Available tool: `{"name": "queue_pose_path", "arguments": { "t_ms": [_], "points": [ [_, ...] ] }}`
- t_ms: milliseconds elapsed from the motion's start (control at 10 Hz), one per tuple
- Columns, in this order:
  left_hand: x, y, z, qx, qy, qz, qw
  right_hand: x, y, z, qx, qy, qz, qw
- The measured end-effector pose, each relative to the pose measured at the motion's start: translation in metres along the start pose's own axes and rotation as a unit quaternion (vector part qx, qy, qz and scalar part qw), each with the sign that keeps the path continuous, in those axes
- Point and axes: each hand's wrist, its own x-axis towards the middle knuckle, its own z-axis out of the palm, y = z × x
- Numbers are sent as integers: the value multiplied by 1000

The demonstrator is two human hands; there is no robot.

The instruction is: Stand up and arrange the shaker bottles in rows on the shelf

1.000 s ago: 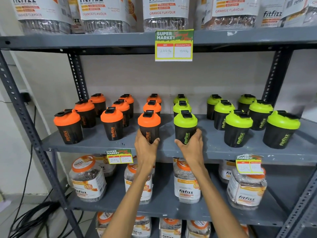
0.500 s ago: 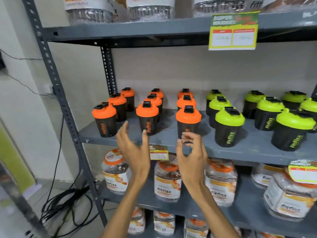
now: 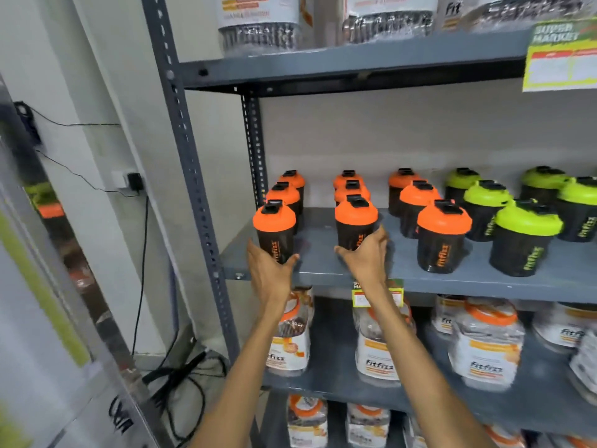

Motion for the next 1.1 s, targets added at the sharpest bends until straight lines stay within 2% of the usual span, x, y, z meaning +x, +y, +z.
{"name": "queue_pose_path", "arguments": {
  "t_ms": [200,500,800,1000,1100],
  "points": [
    [3,-4,0,-10,-7,41,999,1,1,3,-32,19,-11,999],
    [2,-6,-2,-28,-9,50,998,-15,-3,-2,-5,63,-33,997],
    [2,-8,-2,-31,-13,51,998,-20,7,1,-34,63,-45,996],
    [-5,-10,-1,-2,-29,41,999,-30,1,-8,-49,22,-57,997],
    [-22,-10,0,41,28,72,996,-63,-9,-35,-8,40,-98,994]
  ]
}}
